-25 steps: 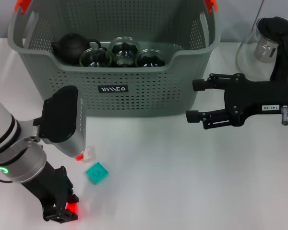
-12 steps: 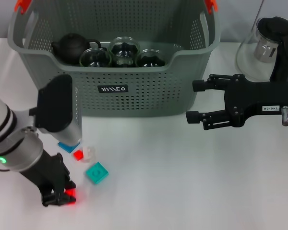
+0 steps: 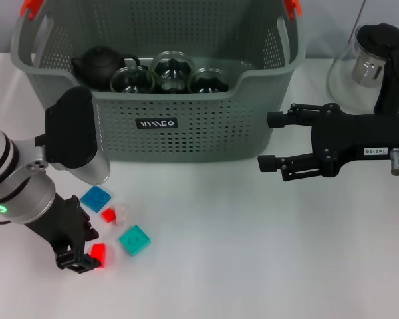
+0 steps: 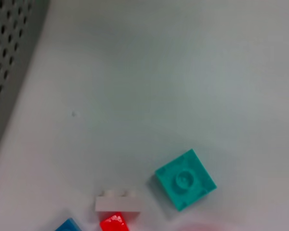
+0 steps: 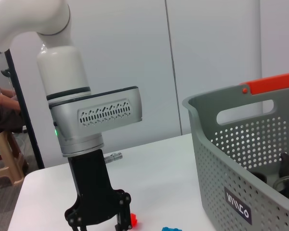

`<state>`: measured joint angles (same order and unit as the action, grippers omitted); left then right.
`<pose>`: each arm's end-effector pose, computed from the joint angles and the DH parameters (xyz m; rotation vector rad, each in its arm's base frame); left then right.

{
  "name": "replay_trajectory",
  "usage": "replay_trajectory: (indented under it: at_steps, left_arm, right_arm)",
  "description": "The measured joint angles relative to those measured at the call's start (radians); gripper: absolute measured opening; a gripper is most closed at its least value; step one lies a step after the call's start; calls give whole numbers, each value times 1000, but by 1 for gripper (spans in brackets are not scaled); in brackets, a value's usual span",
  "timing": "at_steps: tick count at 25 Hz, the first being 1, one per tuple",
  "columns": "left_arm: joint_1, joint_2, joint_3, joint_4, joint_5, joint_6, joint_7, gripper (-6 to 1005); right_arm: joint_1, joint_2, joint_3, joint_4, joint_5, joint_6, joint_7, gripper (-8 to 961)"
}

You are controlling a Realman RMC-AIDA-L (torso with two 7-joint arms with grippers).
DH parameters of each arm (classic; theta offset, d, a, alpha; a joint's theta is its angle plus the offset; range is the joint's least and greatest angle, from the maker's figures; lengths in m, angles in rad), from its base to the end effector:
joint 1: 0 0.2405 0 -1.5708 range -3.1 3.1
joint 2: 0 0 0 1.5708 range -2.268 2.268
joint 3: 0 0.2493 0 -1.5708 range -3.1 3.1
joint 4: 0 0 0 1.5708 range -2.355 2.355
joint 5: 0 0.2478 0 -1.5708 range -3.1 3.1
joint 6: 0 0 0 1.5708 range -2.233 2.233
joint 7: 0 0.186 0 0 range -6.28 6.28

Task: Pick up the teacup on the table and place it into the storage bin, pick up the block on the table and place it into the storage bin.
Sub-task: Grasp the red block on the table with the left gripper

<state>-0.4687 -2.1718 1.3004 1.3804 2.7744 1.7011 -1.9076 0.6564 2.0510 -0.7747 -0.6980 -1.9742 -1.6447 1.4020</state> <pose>-0.2426 0.3446 -0.0314 -2.8931 -0.3607 0.8131 0.2003 0.3918 -0.0250 -2.9033 0.3594 0.7150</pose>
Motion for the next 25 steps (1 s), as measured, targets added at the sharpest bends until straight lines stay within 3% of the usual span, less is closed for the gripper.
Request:
replay_trajectory:
  at_steps: [11, 25]
  left_arm:
    - [-13, 0, 37, -13, 18, -22, 7, 643]
    - [-46, 1, 79, -90, 25, -56, 34, 638]
  right_arm:
    - [-4, 0, 1, 0, 0, -1, 0, 945]
    - [-11, 0, 2, 0, 2, -3, 3, 944]
